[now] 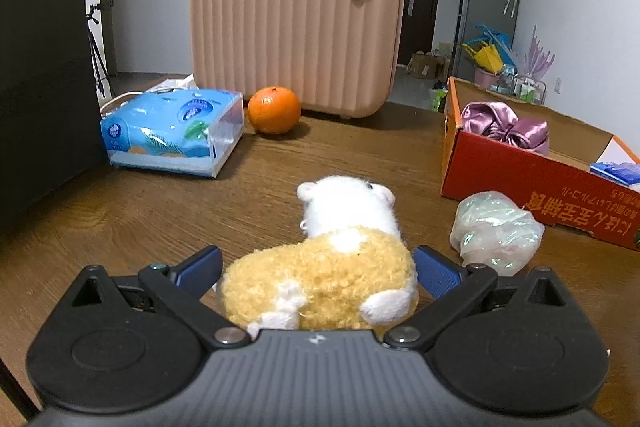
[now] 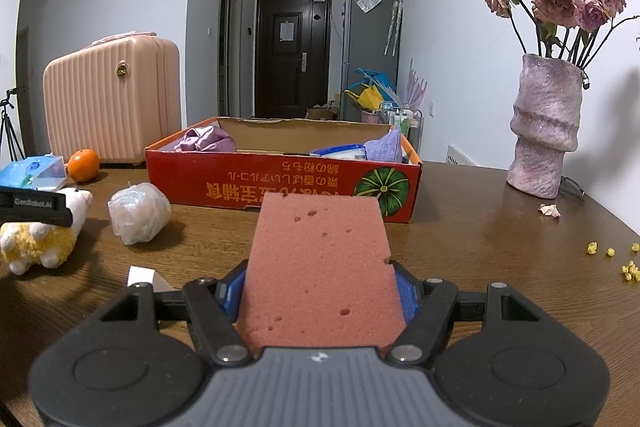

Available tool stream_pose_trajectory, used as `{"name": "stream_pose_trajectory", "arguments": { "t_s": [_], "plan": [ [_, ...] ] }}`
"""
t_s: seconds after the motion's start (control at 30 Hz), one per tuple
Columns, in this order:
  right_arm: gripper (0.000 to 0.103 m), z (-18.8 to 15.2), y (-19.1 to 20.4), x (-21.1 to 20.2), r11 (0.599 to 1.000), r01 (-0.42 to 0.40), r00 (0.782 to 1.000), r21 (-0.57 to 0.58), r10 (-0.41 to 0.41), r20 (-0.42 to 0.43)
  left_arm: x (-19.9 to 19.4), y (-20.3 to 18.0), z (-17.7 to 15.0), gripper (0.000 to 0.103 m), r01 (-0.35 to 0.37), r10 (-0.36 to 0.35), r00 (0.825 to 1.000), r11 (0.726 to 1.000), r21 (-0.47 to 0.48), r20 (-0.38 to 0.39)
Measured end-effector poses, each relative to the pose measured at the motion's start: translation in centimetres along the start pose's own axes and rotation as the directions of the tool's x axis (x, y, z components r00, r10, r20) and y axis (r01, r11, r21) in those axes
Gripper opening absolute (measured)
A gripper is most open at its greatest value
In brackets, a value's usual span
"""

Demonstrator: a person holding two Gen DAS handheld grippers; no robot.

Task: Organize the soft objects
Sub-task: 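Grasp the yellow plush sheep with the left tool while the right tool holds the sponge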

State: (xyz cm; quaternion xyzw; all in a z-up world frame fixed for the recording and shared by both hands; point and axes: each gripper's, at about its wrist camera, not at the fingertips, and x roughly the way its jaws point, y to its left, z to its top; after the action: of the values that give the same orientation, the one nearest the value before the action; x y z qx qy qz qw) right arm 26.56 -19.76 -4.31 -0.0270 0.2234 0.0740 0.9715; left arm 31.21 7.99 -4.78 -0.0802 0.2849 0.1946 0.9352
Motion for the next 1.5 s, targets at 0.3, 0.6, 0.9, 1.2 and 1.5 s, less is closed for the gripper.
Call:
{"name": "stream_pose_trajectory", "arguments": {
  "t_s": [0.3,0.6,0.9,1.2,1.5],
  "plan": [
    [0.069,0.01,0.00,0.01,1.000,0.000,1.000,0.000,0.000,0.000,0.77,-0.23,-0.37,0.103,-0.009,0.009,1.000,1.000,0.018,-0.020],
    [0.069,0.02,-0.01,0.07,1.000,-0.002,1.000,-0.001,0.002,-0.001,0.90,-0.30,-0.56,0.103,-0.015,0.016,1.000,0.999,0.028,-0.024],
    [0.069,0.01,-0.02,0.05,1.000,-0.003,1.000,-0.001,0.003,0.000,1.01,-0.14,-0.61,0.103,-0.011,0.011,0.999,1.000,0.026,-0.031],
    [0.069,0.02,-0.03,0.05,1.000,-0.004,1.000,-0.001,0.004,0.000,0.93,-0.06,-0.58,0.100,-0.004,0.005,1.000,1.000,0.029,-0.031],
    [0.069,0.02,0.18,0.01,1.000,-0.008,1.000,-0.002,0.008,0.001,0.24,-0.03,-0.46,0.098,0.005,-0.005,1.000,1.000,0.029,0.000]
  ]
}}
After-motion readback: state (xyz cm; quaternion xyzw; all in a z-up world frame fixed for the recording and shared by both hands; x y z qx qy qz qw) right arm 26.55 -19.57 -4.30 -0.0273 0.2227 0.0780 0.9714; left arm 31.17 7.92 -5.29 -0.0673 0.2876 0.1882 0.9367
